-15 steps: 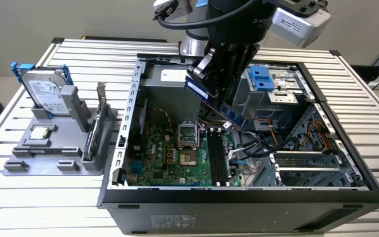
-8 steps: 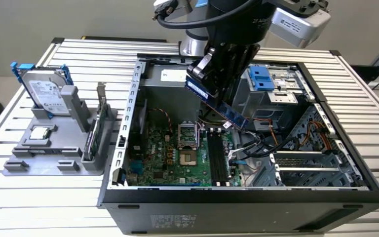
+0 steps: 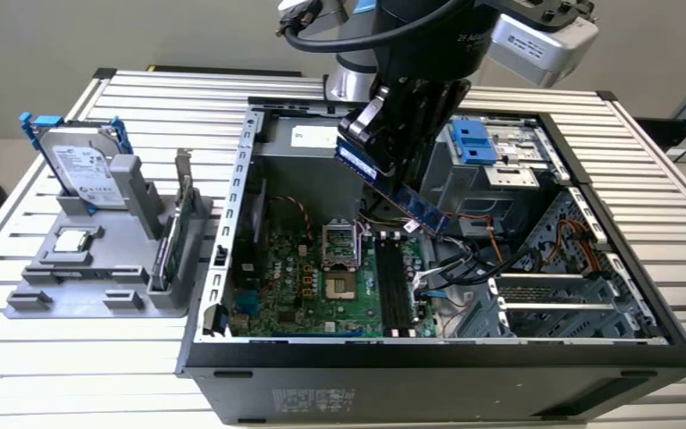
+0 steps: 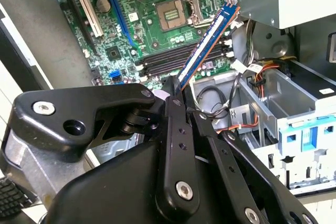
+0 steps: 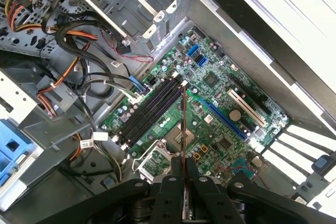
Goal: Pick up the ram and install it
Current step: 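Insert the ram into the slot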
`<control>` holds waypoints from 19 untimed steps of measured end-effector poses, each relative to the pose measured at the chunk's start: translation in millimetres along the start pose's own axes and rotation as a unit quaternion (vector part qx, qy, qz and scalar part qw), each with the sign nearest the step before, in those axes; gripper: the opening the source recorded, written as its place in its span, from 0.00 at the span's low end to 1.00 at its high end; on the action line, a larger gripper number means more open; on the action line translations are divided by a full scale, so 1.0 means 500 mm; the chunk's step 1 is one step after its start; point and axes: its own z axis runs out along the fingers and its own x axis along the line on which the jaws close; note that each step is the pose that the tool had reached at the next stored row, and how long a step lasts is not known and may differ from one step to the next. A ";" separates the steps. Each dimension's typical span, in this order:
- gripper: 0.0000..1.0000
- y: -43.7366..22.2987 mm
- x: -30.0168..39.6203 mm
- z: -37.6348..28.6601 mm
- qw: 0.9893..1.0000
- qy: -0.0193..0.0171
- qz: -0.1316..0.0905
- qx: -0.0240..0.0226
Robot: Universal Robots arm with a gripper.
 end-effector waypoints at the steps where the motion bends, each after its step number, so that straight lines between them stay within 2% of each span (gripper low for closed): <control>1: 0.00 0.000 0.000 0.000 1.000 0.000 0.000 0.000; 19: 0.00 0.000 0.000 0.000 0.999 0.000 0.034 0.001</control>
